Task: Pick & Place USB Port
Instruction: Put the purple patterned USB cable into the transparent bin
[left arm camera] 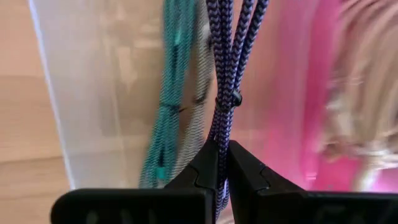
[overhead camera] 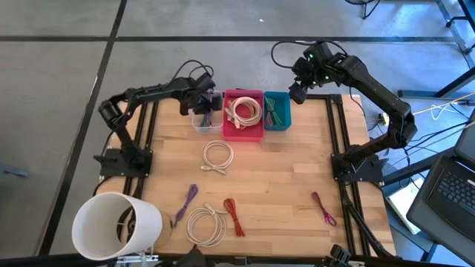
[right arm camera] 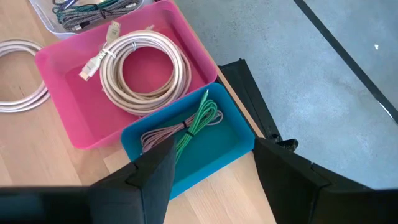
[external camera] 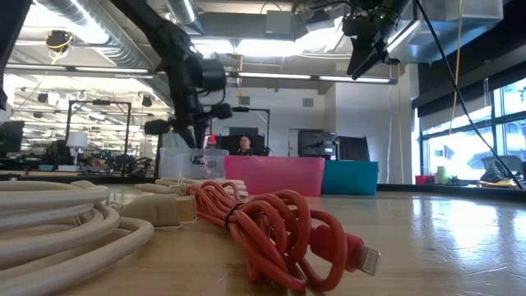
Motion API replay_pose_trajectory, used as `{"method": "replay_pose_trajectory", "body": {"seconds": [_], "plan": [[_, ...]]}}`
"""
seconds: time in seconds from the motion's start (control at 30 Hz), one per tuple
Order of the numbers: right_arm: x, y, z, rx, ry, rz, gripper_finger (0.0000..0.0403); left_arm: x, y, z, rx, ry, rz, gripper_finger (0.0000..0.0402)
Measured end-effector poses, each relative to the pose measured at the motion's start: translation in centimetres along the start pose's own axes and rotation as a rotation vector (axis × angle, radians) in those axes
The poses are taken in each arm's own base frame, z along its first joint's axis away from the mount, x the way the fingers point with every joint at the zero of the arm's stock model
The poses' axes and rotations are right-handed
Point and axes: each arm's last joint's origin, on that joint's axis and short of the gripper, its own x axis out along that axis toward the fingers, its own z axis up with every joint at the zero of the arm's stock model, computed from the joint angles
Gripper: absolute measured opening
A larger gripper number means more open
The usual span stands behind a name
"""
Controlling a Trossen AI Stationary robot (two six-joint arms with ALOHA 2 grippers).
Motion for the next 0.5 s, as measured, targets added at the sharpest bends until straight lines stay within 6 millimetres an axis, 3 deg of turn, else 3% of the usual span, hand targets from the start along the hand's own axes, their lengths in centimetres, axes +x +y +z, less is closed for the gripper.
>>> {"method": "replay_pose_trajectory", "body": {"seconds": [0.3,0.5], "plan": [[0.0,0.0,0.0,0.000,0.000,0.000,0.0220,4.1,0.3,0.0,0.050,0.090,0.083,0.0008],[0.0,0.0,0.0,0.000,0.000,0.000,0.0220,5.1,0.5,0.4,0.094,0.099,0.084,0.0011]]}}
